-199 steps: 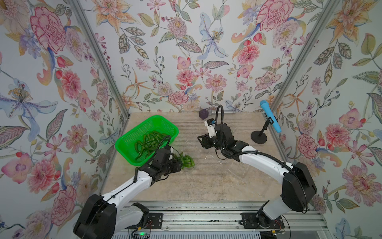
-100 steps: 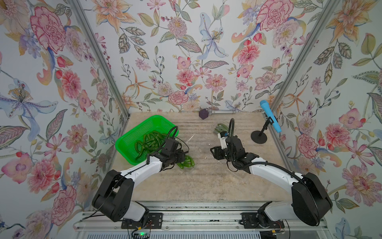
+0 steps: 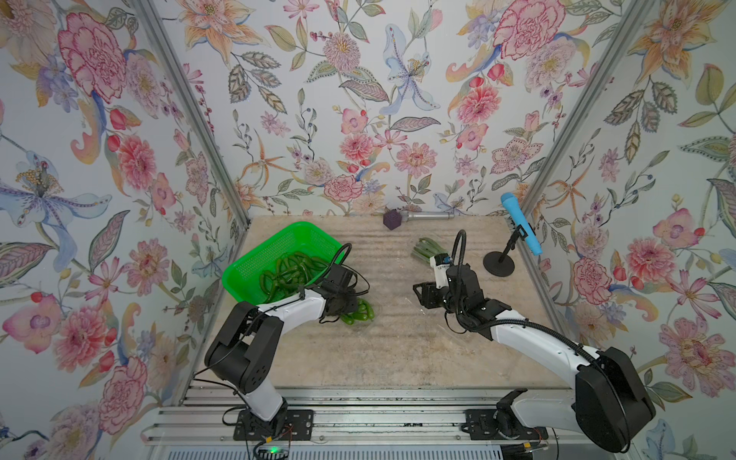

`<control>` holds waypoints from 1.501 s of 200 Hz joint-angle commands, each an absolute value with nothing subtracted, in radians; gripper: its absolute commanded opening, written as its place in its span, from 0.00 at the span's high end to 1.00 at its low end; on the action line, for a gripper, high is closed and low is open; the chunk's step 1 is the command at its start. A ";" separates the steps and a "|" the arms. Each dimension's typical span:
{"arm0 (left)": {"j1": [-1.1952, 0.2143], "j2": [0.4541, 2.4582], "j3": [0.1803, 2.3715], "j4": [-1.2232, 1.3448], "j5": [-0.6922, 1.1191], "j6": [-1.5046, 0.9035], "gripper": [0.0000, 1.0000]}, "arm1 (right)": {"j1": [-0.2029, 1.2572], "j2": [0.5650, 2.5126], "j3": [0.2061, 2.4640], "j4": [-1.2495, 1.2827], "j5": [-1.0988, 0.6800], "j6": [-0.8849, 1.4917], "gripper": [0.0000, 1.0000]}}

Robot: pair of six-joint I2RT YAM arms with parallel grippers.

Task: Take small green peppers out of containers
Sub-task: Pick up the green pepper from the packing box, then place the green pepper in the basket.

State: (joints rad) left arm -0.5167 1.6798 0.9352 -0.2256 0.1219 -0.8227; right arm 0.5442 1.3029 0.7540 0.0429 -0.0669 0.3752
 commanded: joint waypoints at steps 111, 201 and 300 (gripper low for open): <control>-0.535 1.652 0.943 -0.239 0.119 -0.840 0.89 | 0.516 1.247 0.716 0.055 -0.078 0.377 0.48; -0.393 1.299 0.967 -0.321 0.142 -0.785 0.91 | 0.548 1.374 0.968 -0.018 -0.273 0.354 0.46; 0.184 1.422 1.058 -0.332 0.340 -0.561 0.85 | 0.700 1.762 1.402 -0.042 -0.355 0.334 0.45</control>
